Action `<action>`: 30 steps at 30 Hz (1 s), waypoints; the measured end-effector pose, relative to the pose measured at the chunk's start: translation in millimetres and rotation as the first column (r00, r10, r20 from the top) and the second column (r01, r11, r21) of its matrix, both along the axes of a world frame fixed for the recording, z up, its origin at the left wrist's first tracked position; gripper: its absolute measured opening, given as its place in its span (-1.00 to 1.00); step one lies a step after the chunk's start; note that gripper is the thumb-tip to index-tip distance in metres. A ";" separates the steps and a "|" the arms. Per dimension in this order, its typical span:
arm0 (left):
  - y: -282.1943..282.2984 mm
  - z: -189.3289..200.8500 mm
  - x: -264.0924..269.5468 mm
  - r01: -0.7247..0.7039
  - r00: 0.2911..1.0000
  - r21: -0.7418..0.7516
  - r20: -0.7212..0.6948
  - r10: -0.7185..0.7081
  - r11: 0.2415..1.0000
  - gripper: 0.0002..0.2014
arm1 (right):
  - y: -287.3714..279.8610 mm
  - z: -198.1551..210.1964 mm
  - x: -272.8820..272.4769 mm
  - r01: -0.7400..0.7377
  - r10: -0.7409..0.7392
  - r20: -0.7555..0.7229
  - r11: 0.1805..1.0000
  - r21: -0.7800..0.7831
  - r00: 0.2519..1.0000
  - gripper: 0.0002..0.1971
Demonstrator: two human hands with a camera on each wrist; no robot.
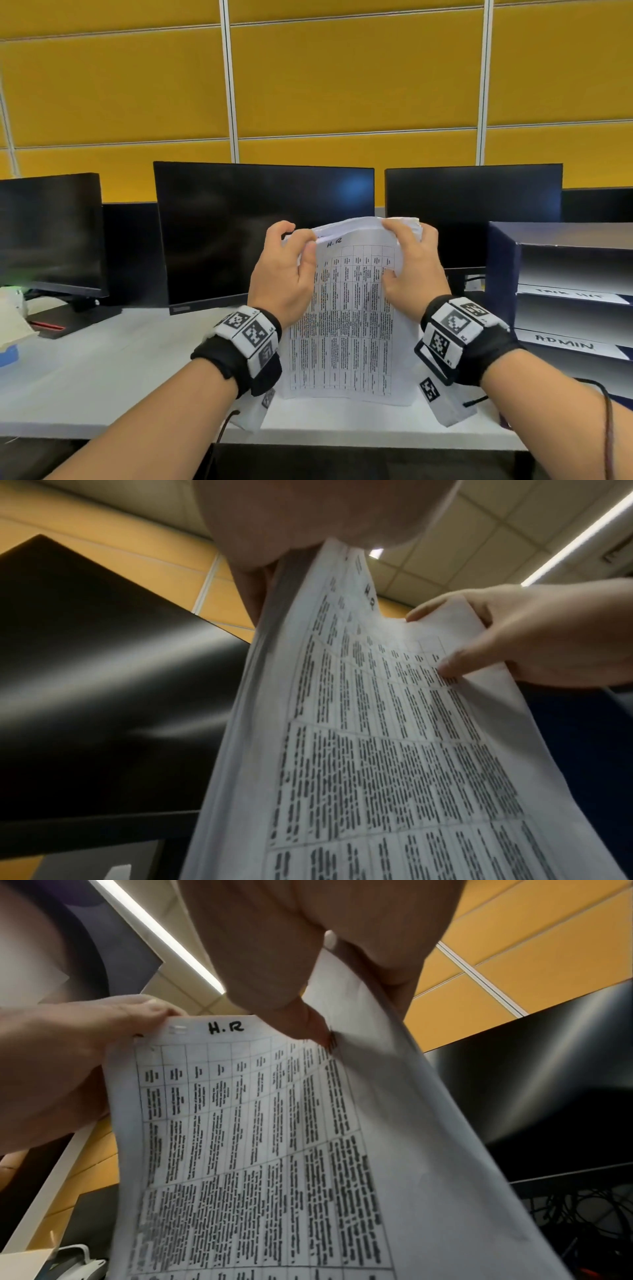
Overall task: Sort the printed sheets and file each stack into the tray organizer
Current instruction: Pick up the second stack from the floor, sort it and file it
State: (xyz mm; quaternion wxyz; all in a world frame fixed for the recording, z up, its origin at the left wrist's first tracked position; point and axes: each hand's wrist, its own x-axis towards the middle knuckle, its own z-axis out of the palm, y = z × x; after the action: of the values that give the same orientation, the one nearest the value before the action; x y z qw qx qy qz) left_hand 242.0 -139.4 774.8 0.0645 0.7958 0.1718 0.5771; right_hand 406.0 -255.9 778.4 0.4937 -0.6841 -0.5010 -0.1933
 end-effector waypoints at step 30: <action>21.5 5.5 -14.6 0.236 0.970 -0.517 0.178 -0.166 0.823 -0.53 | -2.1 -2.7 12.5 -0.193 0.285 -0.304 0.935 0.299 0.909 -0.44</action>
State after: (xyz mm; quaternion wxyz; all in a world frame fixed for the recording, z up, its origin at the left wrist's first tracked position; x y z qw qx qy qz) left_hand 227.4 -117.9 780.3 0.3547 0.7221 0.2365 0.5449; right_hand 418.5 -258.0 775.7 0.6794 -0.5686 -0.4579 -0.0738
